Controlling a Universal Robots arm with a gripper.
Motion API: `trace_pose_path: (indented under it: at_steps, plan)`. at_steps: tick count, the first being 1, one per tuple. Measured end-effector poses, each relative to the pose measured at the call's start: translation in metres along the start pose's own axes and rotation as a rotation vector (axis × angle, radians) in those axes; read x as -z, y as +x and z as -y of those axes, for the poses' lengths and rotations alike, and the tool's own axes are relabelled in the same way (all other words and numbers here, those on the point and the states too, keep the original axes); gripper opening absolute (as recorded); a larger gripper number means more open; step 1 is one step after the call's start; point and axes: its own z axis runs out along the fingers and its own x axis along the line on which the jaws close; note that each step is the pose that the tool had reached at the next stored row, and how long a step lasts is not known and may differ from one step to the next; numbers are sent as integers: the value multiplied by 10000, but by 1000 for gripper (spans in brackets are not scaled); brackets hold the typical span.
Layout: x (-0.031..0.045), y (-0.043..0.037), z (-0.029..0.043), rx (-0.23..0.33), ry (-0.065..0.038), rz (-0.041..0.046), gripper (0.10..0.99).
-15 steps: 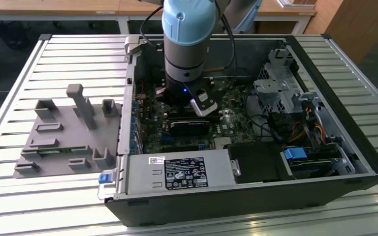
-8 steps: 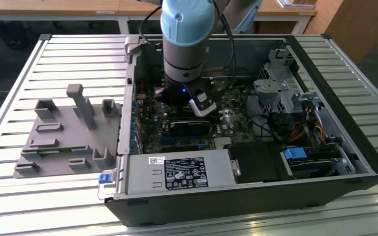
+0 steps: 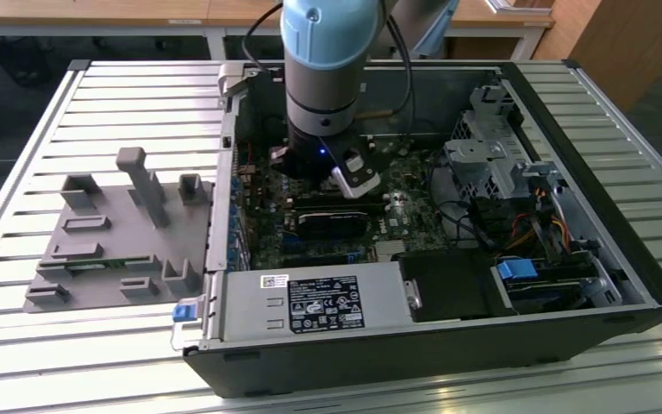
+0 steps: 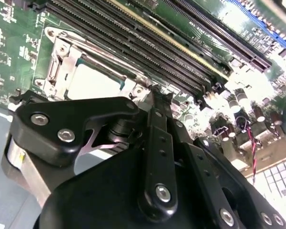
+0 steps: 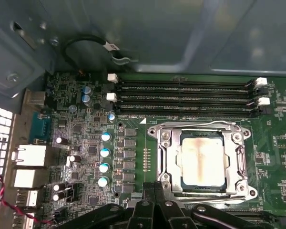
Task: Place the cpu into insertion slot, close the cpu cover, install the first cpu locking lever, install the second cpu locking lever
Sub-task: 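Install the second cpu locking lever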
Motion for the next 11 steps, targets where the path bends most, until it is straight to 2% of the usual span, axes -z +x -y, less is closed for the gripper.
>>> trace_pose_path:
  at_steps: [11]
  plan:
    - [142, -1, -37, 0, 0, 0, 106]
